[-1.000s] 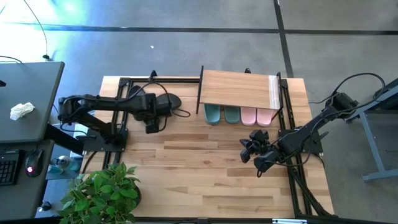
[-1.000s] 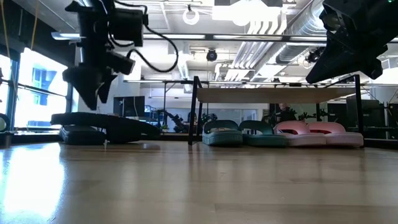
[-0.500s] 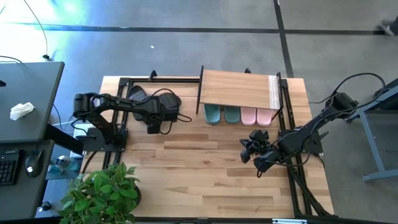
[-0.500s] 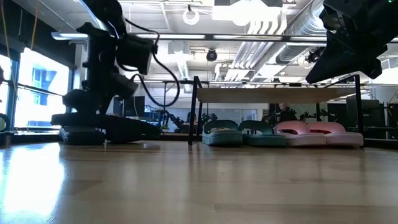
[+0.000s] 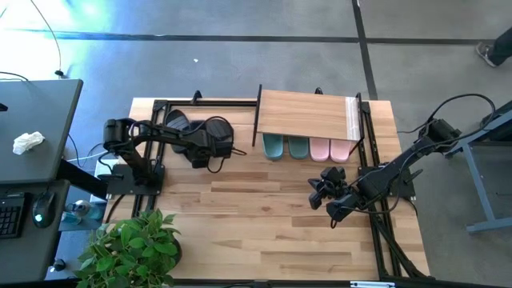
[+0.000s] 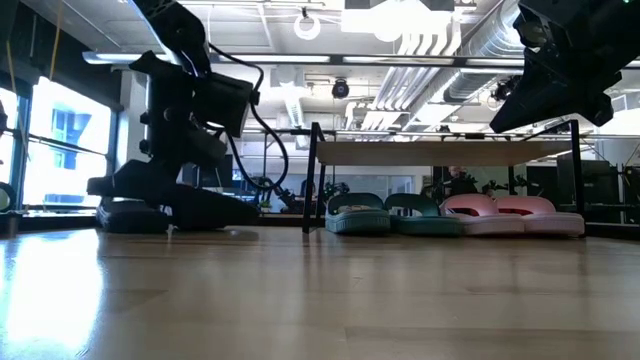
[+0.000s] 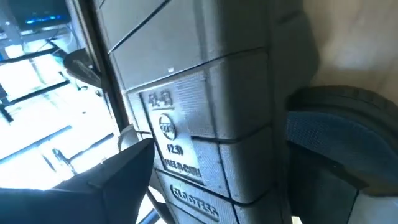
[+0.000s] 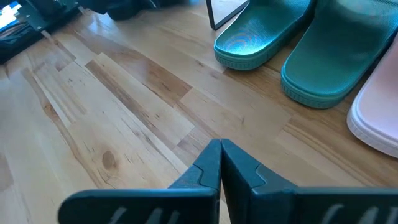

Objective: Pick and place slides into the shelf
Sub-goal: Put the right black slide on the shelf

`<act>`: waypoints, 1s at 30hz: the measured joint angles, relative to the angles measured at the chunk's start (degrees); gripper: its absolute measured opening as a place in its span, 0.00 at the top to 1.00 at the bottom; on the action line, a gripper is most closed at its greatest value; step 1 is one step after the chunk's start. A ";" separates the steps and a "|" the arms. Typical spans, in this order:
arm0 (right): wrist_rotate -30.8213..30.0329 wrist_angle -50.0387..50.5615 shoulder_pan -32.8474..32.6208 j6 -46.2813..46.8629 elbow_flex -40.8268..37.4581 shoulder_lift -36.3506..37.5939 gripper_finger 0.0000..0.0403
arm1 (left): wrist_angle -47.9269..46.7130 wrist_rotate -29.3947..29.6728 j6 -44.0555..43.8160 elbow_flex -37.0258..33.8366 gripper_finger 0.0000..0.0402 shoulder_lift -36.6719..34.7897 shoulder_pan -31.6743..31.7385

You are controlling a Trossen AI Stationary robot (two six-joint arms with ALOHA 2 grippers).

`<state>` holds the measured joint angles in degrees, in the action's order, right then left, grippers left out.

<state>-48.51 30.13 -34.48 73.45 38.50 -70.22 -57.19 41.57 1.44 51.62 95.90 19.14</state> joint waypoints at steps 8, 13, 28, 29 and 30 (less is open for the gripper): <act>0.00 -0.02 0.00 0.02 0.00 0.00 1.00 | 0.08 0.86 -2.18 0.00 0.35 -0.02 -0.02; 0.00 -0.02 0.00 0.02 0.00 0.00 1.00 | 0.22 1.88 -2.34 0.04 0.55 -0.13 -0.06; 0.00 -0.02 0.00 0.02 0.00 0.00 1.00 | -5.50 -1.65 -5.12 4.01 0.74 -0.15 -0.45; 0.00 -0.01 0.00 0.02 0.00 0.00 1.00 | -6.32 -2.36 -5.10 4.96 0.74 -0.29 -0.57; 0.00 0.00 -0.02 0.03 0.00 0.00 1.00 | -6.86 -3.25 -4.97 5.74 0.75 -0.62 -0.87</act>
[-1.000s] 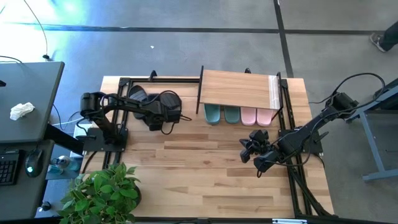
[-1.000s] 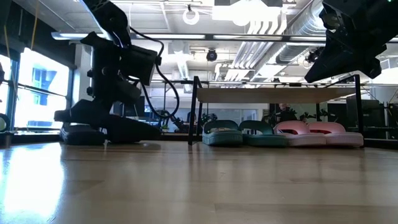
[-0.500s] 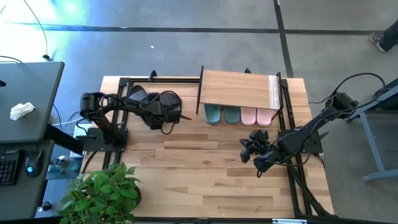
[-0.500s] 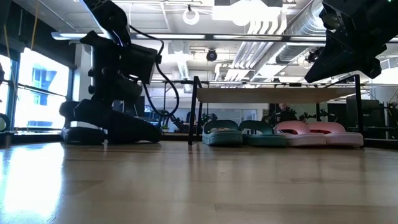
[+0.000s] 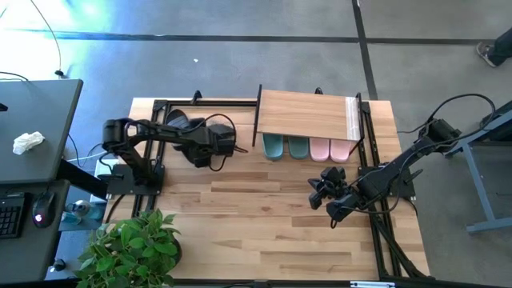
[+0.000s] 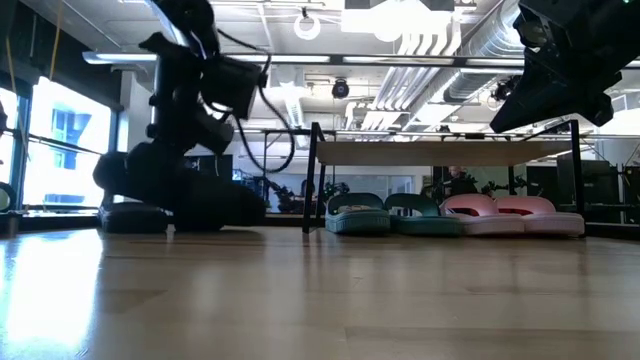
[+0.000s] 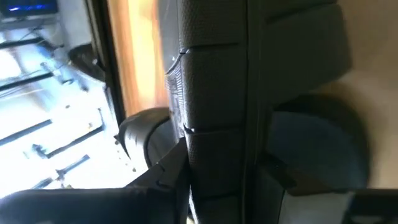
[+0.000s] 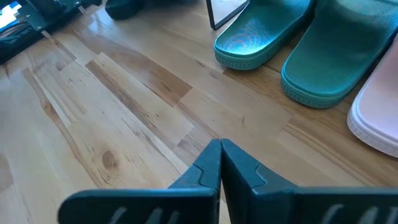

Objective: Pick and place slides into the shelf
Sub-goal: Put the right black slide on the shelf

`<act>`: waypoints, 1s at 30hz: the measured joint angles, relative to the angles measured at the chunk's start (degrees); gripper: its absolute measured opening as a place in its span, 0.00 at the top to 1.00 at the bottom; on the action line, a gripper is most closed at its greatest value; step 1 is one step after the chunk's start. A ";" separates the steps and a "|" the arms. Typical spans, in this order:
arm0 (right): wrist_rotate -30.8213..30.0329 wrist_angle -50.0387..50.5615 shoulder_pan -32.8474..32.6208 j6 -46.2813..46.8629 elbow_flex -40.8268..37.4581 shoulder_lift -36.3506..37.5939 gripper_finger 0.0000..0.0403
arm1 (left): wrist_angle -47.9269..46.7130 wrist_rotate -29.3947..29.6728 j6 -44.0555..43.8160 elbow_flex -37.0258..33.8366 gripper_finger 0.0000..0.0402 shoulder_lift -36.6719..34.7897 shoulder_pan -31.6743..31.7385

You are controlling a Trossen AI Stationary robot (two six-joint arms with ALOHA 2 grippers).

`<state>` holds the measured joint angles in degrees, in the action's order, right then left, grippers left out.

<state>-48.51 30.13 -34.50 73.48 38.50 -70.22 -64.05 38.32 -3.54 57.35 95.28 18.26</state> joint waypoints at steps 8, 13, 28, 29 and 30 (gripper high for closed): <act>0.04 -0.16 0.01 -0.01 0.02 0.00 1.00 | -1.94 -2.85 0.40 5.40 0.80 -4.01 -1.09; 0.09 -0.02 0.02 -0.09 0.02 0.00 1.00 | -5.86 -2.68 -0.35 7.90 0.80 -6.96 -1.03; -1.27 -1.73 0.02 0.17 0.02 0.00 1.00 | -8.22 -11.21 6.73 17.41 0.80 -15.29 -1.03; -1.26 -1.77 0.02 0.28 0.02 0.00 1.00 | -8.02 -12.04 7.26 18.27 0.80 -15.53 -1.03; -1.39 -1.77 0.02 0.84 0.02 0.00 1.00 | -7.81 -12.90 7.84 19.26 0.80 -15.67 -1.03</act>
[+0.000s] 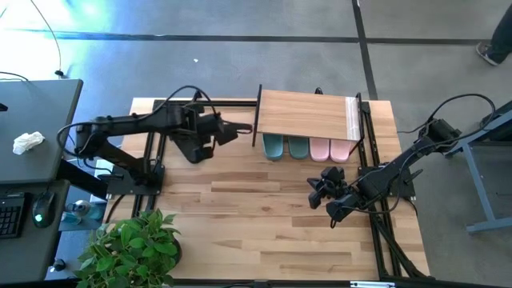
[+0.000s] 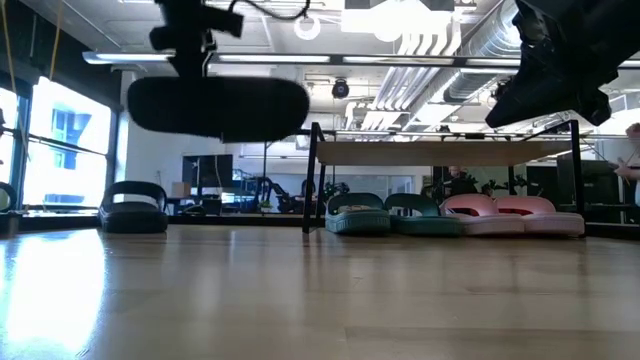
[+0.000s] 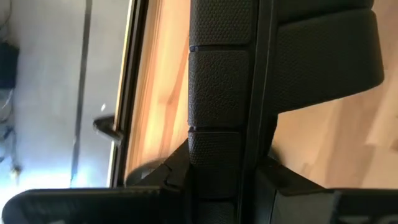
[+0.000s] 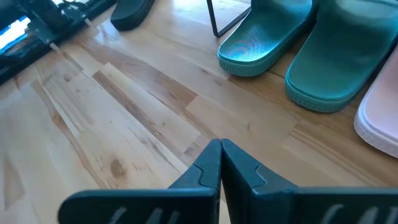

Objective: Pick and place slides into the shelf
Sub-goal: Put the right black slide on the shelf

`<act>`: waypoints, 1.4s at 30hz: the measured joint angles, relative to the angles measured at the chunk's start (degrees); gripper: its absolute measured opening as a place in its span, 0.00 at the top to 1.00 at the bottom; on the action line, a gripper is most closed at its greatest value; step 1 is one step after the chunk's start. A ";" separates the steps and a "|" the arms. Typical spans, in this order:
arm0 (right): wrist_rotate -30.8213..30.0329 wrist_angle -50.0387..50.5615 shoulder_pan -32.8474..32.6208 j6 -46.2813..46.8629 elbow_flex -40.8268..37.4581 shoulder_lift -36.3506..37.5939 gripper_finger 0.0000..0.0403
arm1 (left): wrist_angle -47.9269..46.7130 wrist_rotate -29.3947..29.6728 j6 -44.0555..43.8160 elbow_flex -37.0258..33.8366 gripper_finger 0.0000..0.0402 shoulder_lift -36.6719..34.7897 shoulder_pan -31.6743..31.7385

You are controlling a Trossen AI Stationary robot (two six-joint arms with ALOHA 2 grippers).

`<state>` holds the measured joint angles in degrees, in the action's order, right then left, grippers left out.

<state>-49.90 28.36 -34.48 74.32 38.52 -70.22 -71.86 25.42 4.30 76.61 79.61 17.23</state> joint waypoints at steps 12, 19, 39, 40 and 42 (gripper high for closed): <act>-0.44 -3.56 0.00 0.06 0.00 0.22 1.00 | 13.95 -14.04 10.31 10.78 0.81 -0.33 0.00; 2.57 -11.27 0.95 -7.47 0.00 2.87 1.00 | 28.74 -20.70 13.52 12.27 0.81 -0.32 0.00; 35.89 -50.83 26.84 -53.91 0.00 6.43 1.00 | 62.41 -41.97 2.93 12.33 0.82 0.25 8.75; 36.89 -52.90 28.40 -55.21 0.00 6.43 1.00 | 62.78 -42.64 2.51 12.33 0.82 0.23 9.06; 39.69 -57.90 31.64 -57.42 0.00 6.43 1.00 | 63.73 -43.80 1.50 12.33 0.82 0.24 9.31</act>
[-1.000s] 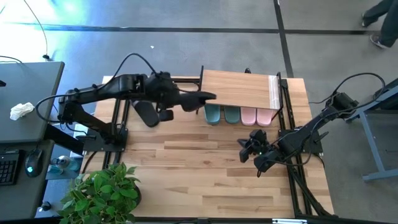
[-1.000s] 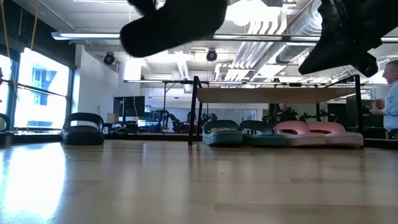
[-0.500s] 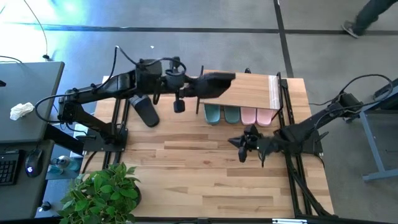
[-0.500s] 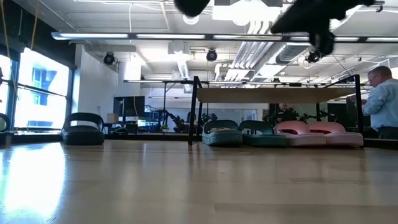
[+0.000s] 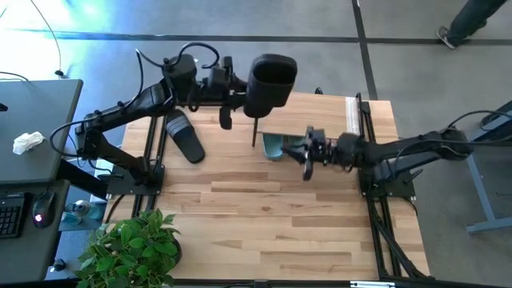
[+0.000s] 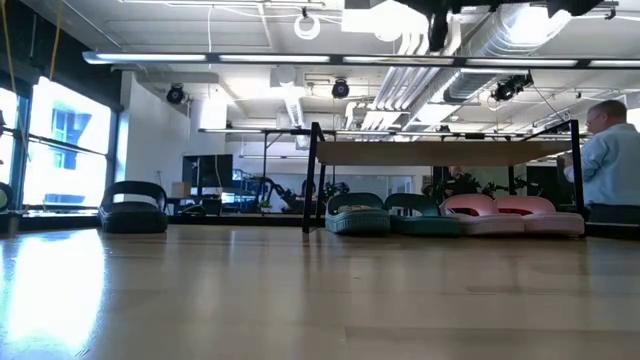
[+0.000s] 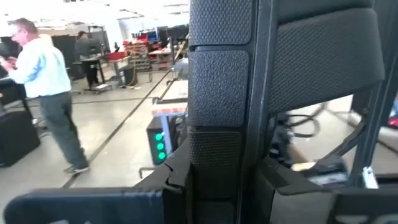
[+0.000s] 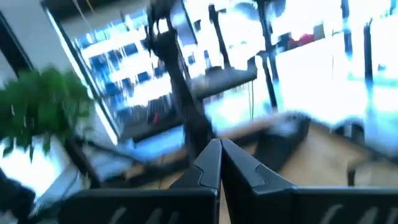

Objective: Pick and place slides into the shelf
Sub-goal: Put the right black slide on the shelf

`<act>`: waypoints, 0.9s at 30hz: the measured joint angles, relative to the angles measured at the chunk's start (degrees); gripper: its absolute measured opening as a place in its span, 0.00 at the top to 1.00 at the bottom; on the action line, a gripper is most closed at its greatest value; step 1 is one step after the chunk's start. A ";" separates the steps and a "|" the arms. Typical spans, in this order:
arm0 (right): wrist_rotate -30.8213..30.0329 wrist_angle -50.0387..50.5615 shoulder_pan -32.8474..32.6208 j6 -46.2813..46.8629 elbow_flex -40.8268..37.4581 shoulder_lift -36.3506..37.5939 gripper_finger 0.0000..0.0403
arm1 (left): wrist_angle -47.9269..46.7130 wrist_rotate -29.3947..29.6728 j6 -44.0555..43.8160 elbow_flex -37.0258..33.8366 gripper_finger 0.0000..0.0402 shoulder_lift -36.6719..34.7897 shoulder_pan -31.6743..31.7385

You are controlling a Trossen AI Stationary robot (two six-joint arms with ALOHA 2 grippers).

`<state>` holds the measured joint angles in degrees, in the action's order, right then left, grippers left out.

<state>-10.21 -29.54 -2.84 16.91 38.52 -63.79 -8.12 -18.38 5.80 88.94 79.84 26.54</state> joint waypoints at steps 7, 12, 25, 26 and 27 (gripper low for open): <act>9.08 -12.20 9.03 -3.39 0.00 0.02 1.00 | 6.21 -3.58 -3.76 0.01 0.82 0.62 1.25; 10.89 -12.49 13.66 0.45 0.00 -0.02 1.00 | 9.19 -4.28 -6.14 -0.01 0.82 1.37 1.25; 15.20 -16.00 24.73 13.56 -0.02 -1.11 0.73 | 16.86 -6.26 -12.55 -0.01 0.81 6.47 4.91; 16.42 -15.80 24.68 14.85 -0.02 -1.33 0.70 | 17.57 -6.45 -13.37 -0.02 0.81 7.10 5.20; 17.30 -15.85 24.54 15.75 -0.02 -1.75 0.68 | 17.97 -7.13 -14.17 -0.07 0.81 7.62 5.39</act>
<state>7.09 -45.38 21.69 32.66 38.50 -65.54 9.85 -25.51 -8.37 88.87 87.46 31.94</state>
